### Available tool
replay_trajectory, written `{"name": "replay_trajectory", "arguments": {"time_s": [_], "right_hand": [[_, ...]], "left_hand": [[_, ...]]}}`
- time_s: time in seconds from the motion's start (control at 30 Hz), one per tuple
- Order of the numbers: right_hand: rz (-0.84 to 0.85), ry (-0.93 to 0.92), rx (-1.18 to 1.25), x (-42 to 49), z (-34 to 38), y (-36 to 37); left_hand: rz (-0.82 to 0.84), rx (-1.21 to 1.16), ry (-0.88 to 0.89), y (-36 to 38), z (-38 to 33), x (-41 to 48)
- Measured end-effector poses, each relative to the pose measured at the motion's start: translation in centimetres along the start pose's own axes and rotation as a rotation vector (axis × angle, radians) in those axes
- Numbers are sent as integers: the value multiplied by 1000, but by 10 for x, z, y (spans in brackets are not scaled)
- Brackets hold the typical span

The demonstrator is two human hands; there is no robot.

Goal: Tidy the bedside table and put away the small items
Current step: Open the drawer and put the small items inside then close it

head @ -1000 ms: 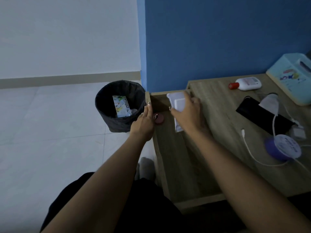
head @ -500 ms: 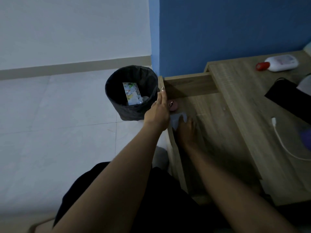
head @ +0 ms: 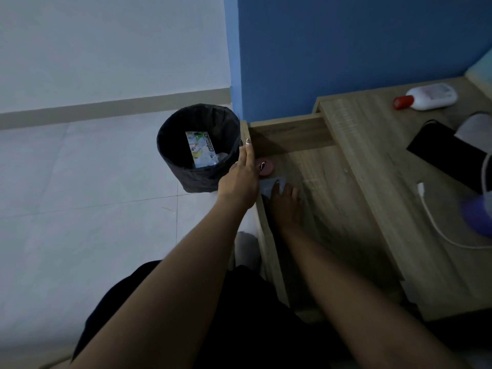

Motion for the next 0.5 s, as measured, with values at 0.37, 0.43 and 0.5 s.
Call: {"name": "replay_trajectory", "arguments": {"time_s": [0.37, 0.43, 0.5], "right_hand": [[-226, -49, 167, -12, -18, -100], [-297, -34, 218, -17, -32, -131], [-353, -4, 289, -25, -51, -157]], "left_hand": [[15, 55, 3, 0, 9, 1], [12, 61, 7, 0, 7, 2], [28, 84, 8, 0, 6, 5]]}}
Point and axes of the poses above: each hand's wrist, its own x-axis towards the middle knuckle, its own y-axis out of the palm, z = x × y, the point moved 4 cm from there along x, towards the middle knuckle, and after that the axes turned 2 degrees about -x, right-handed, at the moved point
